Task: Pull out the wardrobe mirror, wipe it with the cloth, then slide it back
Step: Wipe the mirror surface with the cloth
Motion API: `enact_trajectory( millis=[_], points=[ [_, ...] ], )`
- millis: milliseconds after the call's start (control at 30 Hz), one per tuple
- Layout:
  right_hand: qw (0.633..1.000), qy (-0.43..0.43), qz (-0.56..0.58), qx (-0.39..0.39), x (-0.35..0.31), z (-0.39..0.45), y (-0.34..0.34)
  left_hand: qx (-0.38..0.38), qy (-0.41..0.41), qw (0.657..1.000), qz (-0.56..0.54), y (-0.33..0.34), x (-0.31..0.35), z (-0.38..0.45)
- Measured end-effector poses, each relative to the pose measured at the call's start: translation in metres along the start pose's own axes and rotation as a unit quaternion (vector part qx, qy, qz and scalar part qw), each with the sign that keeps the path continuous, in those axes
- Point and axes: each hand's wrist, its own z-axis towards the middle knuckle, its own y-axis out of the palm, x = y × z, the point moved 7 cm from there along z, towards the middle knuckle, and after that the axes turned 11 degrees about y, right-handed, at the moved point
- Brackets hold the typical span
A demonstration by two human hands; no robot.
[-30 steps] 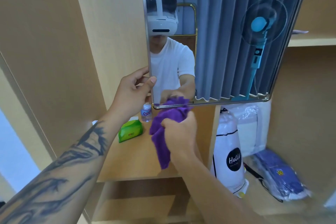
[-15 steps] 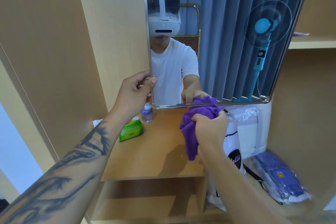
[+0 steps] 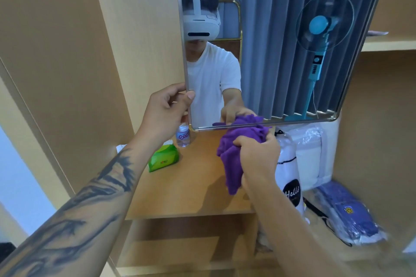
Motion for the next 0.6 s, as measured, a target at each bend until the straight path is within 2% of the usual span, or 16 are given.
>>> enact_trajectory(
  millis=[100, 233, 467, 600],
  points=[
    [0.999, -0.002, 0.008, 0.041, -0.012, 0.015, -0.027, -0.002, -0.004, 1.0, 0.002, 0.0, 0.0, 0.001],
    [0.999, -0.007, 0.003, 0.042, -0.01, 0.013, -0.023, -0.008, 0.007, 1.0, -0.009, 0.004, 0.002, -0.002],
    [0.995, 0.044, 0.003, -0.084, 0.027, -0.028, 0.053, 0.005, 0.014, 1.0, -0.006, 0.001, 0.002, -0.003],
    [0.99, 0.046, -0.005, -0.136, 0.036, -0.038, 0.066, 0.003, 0.018, 1.0, 0.004, 0.0, 0.003, -0.003]
  ],
)
